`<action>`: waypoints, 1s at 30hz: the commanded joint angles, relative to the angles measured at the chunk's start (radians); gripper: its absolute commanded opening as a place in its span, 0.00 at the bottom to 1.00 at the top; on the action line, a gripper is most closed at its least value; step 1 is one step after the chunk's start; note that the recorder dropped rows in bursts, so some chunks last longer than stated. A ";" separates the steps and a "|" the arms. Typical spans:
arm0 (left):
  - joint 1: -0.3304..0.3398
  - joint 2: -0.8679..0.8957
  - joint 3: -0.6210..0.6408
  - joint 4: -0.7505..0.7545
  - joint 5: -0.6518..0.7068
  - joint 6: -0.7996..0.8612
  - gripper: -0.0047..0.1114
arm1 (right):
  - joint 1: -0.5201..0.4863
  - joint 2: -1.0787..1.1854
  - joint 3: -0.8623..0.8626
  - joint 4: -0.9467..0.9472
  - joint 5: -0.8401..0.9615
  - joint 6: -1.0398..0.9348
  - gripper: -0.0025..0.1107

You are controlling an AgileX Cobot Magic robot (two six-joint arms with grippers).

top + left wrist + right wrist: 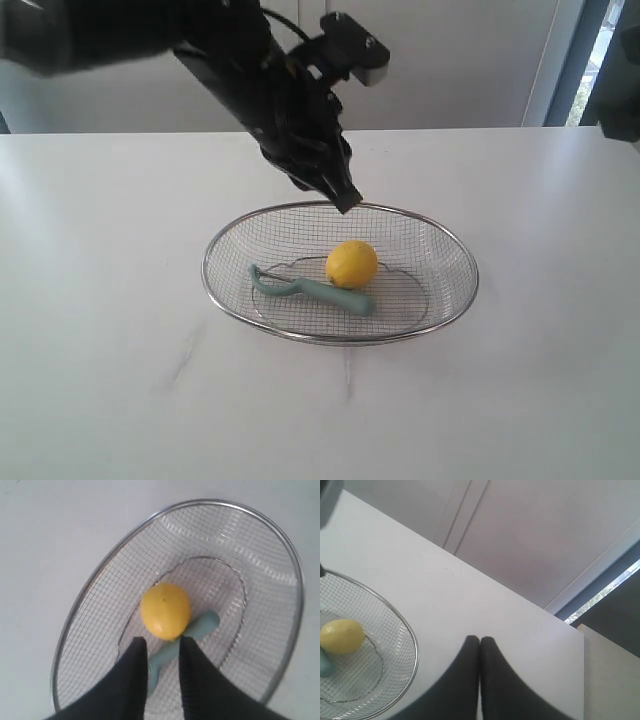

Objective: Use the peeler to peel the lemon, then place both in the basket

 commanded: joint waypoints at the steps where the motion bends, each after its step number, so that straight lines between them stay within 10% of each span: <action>1: -0.004 -0.133 -0.008 0.029 0.252 -0.014 0.09 | 0.000 -0.005 -0.004 -0.009 -0.006 0.009 0.02; 19: -0.004 -0.925 0.435 0.007 0.378 -0.283 0.04 | 0.000 -0.039 -0.004 -0.005 0.000 0.029 0.02; 30: -0.004 -1.119 0.452 0.054 0.403 -0.297 0.04 | 0.000 -0.126 -0.004 -0.002 0.002 0.029 0.02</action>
